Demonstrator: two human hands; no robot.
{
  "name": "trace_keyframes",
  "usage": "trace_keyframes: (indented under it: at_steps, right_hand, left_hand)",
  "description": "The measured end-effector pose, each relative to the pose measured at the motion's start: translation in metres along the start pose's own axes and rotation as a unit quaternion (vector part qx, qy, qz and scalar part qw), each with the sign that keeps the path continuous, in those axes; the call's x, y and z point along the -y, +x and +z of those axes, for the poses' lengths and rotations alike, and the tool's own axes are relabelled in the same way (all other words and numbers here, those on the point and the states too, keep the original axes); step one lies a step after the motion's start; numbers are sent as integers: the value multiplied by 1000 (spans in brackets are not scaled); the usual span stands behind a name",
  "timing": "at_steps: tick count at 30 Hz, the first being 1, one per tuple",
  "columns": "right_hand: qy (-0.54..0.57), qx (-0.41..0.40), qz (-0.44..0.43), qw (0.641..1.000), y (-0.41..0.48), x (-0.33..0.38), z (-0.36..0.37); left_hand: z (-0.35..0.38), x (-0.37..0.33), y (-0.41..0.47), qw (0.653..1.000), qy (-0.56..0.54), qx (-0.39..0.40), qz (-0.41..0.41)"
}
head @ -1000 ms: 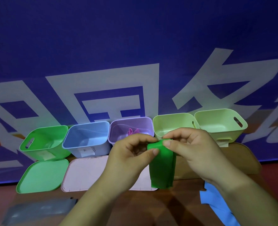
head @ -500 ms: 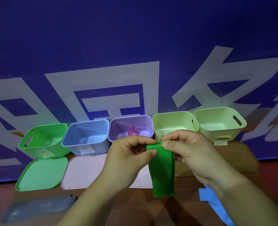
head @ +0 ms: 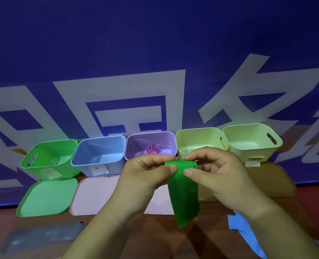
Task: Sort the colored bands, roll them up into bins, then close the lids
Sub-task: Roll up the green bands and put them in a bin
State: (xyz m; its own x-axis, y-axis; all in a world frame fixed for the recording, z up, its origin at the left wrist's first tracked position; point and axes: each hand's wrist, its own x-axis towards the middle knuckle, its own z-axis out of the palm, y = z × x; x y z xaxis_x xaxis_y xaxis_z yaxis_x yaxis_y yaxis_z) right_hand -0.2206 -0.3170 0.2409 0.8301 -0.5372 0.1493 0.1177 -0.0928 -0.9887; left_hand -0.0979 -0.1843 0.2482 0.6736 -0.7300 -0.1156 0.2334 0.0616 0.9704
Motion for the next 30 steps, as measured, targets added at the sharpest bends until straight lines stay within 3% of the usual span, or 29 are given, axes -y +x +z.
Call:
trace_keyframes:
  at_steps: [5, 17, 30]
  right_hand:
    - [-6, -15, -16, 1000, -3, 2, 7]
    - [21, -37, 27, 999, 6, 4, 43]
    - [128, -41, 167, 977, 31, 9, 122]
  left_hand:
    - [-5, -1, -2, 1000, -2, 14, -4]
    - [-42, -3, -8, 994, 63, 26, 90]
    - [-118, -21, -17, 994, 60, 14, 95]
